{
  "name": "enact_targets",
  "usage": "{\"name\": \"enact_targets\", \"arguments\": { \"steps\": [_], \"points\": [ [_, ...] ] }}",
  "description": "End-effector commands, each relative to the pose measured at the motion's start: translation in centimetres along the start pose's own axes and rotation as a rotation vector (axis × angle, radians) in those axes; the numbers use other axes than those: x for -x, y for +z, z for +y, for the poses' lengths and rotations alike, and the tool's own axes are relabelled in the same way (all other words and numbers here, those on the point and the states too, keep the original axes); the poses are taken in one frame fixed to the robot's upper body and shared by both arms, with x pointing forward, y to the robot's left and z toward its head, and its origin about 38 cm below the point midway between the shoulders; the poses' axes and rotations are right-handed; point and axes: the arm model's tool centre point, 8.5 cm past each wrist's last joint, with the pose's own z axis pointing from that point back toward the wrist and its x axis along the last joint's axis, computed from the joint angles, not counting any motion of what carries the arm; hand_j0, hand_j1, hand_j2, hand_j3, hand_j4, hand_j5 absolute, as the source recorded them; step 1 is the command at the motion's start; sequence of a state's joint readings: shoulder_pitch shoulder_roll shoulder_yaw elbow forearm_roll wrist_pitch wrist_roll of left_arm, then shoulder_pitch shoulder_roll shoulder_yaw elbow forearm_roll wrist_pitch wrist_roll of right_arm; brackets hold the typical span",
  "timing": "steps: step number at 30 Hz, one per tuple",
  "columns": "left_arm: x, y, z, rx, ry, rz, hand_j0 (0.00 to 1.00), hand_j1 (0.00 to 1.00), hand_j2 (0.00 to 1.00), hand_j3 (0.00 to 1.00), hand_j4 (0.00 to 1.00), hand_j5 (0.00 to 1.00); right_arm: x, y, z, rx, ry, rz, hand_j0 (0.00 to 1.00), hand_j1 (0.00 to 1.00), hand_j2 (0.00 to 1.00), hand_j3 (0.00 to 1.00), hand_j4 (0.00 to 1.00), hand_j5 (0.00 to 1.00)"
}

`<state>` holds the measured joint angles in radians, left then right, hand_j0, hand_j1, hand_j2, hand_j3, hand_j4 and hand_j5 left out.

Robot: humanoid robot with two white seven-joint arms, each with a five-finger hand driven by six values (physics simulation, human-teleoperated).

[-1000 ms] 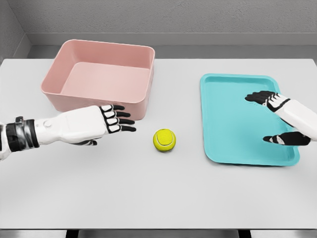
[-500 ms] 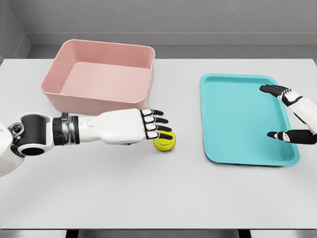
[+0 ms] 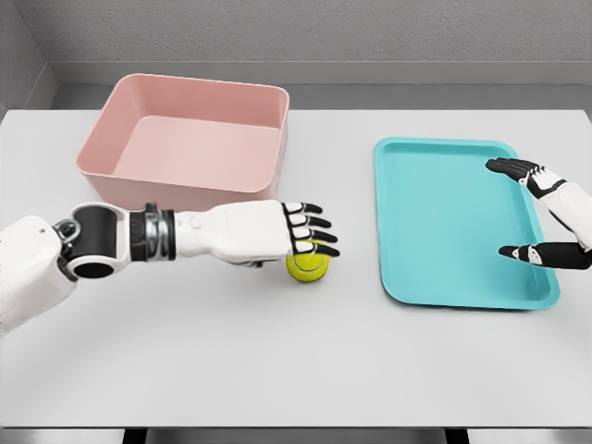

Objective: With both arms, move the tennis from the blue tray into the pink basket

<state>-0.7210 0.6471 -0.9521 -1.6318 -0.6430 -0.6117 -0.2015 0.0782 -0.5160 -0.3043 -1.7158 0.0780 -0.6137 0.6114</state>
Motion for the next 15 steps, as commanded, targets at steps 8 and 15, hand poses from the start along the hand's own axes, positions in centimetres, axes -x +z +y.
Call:
{"name": "enact_targets", "arguments": {
  "steps": [8,15],
  "points": [
    [0.2,-1.3,-1.1,0.007,0.039,-0.004,1.00,1.00,1.00,1.00,1.00,1.00,0.2,0.2,-0.2,0.008,-0.005,0.006,1.00,1.00,1.00,1.00,1.00,1.00],
    [-0.3,-2.1,-1.4,0.007,0.044,-0.022,1.00,1.00,1.00,1.00,1.00,1.00,0.2,0.3,-0.2,0.009,-0.006,0.008,1.00,1.00,1.00,1.00,1.00,1.00]
  ]
}}
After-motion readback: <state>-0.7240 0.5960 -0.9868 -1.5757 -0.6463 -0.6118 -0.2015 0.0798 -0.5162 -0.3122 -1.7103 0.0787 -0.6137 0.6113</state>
